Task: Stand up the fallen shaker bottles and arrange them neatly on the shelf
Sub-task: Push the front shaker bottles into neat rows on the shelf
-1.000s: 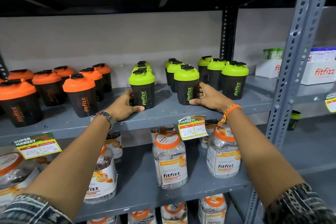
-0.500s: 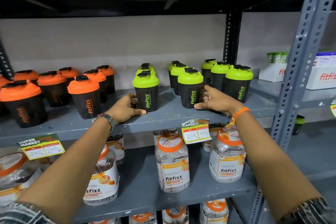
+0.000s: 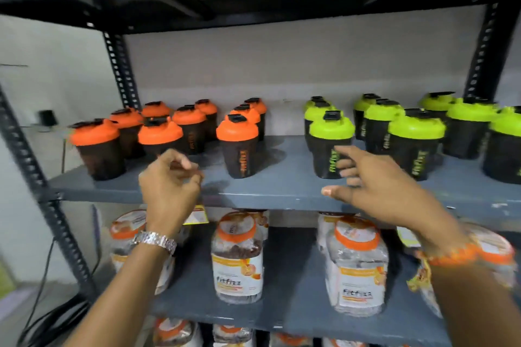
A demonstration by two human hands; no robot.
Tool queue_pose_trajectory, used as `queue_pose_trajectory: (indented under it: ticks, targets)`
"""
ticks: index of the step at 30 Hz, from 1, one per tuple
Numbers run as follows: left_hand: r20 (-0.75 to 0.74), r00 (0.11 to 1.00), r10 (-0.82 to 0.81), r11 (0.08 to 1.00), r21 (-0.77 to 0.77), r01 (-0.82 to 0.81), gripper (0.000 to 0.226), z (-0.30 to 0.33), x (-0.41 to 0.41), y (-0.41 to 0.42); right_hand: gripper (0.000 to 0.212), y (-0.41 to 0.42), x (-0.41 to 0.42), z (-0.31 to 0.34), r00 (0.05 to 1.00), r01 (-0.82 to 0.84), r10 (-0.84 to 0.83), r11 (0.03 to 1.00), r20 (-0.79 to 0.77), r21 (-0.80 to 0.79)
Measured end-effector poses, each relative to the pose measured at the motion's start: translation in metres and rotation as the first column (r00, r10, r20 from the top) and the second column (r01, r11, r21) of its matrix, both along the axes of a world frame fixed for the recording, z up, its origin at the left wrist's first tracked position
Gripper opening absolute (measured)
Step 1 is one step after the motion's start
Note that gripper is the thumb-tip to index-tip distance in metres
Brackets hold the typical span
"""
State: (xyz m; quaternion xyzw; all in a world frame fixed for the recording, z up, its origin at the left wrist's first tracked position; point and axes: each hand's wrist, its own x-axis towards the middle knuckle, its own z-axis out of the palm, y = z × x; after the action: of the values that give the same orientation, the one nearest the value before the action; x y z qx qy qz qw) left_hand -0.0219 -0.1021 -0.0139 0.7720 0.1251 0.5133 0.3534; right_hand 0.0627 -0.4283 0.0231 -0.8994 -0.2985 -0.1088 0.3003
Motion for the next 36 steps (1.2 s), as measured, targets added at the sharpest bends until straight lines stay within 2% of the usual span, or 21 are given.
queue_pose_trajectory:
  ticks: [2,5,7,9,12,16,19,22,25,29,31,36]
  targets:
    - [0.053,0.991,0.125,0.992,-0.017,-0.124,0.038,-0.001,-0.005,0.035,0.095,0.042,0.01,-0.005,0.988,-0.135,0.137,0.991,-0.076,0.023]
    - [-0.09,0.956,0.278,0.96,0.005,-0.279,0.051,-0.003,-0.006,0.082,0.109,0.1,0.032,-0.014,0.967,-0.201,0.21,0.977,-0.142,0.071]
    - [-0.219,0.952,0.216,0.974,-0.014,-0.224,0.068,-0.002,-0.002,0.1,0.116,0.129,0.048,-0.017,0.967,-0.175,0.195,0.976,-0.166,0.129]
    - [-0.338,0.935,0.111,0.993,0.0,-0.118,0.079,0.002,0.005,0.117,0.114,0.153,0.061,-0.018,0.956,-0.163,0.204,0.967,-0.21,0.197]
    - [-0.502,0.858,-0.11,0.992,-0.103,0.067,0.091,0.009,0.018,0.142,0.109,0.174,0.074,-0.018,0.944,-0.157,0.216,0.959,-0.249,0.236]
    - [-0.476,0.784,-0.398,0.917,-0.196,0.347,0.087,0.011,0.03,0.167,0.101,0.192,0.075,-0.024,0.955,-0.136,0.192,0.96,-0.225,0.245]
    - [-0.464,0.723,-0.511,0.857,-0.205,0.474,0.082,0.011,0.036,0.178,0.095,0.202,0.067,-0.029,0.97,-0.075,0.131,0.962,-0.204,0.264]
    - [-0.476,0.668,-0.572,0.809,-0.197,0.553,0.082,0.012,0.04,0.183,0.099,0.209,0.056,-0.03,0.993,0.041,-0.015,0.974,-0.114,0.223]
    - [-0.476,0.648,-0.595,0.789,-0.192,0.584,0.079,0.009,0.042,0.185,0.1,0.208,0.051,-0.032,0.997,0.043,-0.032,0.98,-0.063,0.192]
    - [-0.459,0.659,-0.596,0.791,-0.191,0.582,0.068,0.005,0.038,0.194,0.097,0.194,0.055,-0.03,0.953,-0.073,0.159,0.947,-0.258,0.313]
    - [-0.461,0.668,-0.584,0.8,-0.182,0.572,0.069,0.006,0.036,0.196,0.093,0.191,0.055,-0.027,0.927,-0.08,0.194,0.938,-0.321,0.336]
    - [-0.444,0.679,-0.585,0.8,-0.178,0.573,0.071,0.006,0.035,0.195,0.085,0.195,0.052,-0.025,0.932,-0.083,0.194,0.936,-0.305,0.342]
